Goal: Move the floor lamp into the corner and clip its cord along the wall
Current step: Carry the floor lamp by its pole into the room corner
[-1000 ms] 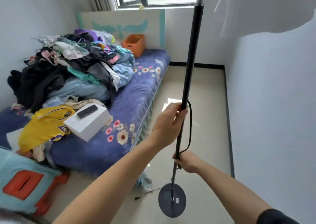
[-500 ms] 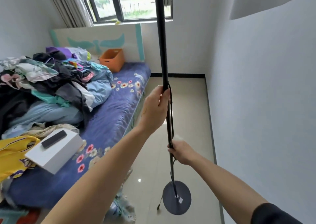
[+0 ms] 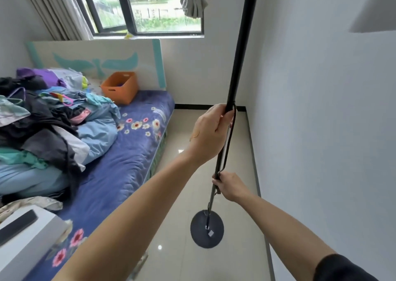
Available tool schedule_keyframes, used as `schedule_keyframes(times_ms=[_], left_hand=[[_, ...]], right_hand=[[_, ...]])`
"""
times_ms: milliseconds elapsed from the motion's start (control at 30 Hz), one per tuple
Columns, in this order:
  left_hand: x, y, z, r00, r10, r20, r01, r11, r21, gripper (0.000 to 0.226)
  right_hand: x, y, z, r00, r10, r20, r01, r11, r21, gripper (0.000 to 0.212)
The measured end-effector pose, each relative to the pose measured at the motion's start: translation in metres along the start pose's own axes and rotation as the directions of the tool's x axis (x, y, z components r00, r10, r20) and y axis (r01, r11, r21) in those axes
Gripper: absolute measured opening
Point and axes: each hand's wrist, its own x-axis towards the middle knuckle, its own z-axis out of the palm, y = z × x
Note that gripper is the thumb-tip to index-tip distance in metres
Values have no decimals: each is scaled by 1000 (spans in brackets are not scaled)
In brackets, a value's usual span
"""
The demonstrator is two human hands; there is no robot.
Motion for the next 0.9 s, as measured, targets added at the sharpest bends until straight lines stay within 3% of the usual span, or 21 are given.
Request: schedule_keyframes(times_ms=[133, 400, 633, 900], left_hand=[[64, -39, 25, 998, 20, 61, -21, 999, 26, 27], [217, -131, 76, 999, -43, 31, 44, 998, -38, 22], [340, -195, 76, 995, -97, -11, 97, 994, -42, 25], [471, -317, 76, 990, -137, 21, 139, 983, -120, 21]], right_hand=[[74, 10, -24, 1000, -1, -25, 1, 1000, -4, 18], [252, 36, -78, 1000, -27, 3, 27, 999, -20, 22], [383, 19, -128, 999, -36, 5, 36, 995, -97, 19], [546, 6, -154, 999, 27, -30, -29, 996, -84, 17]])
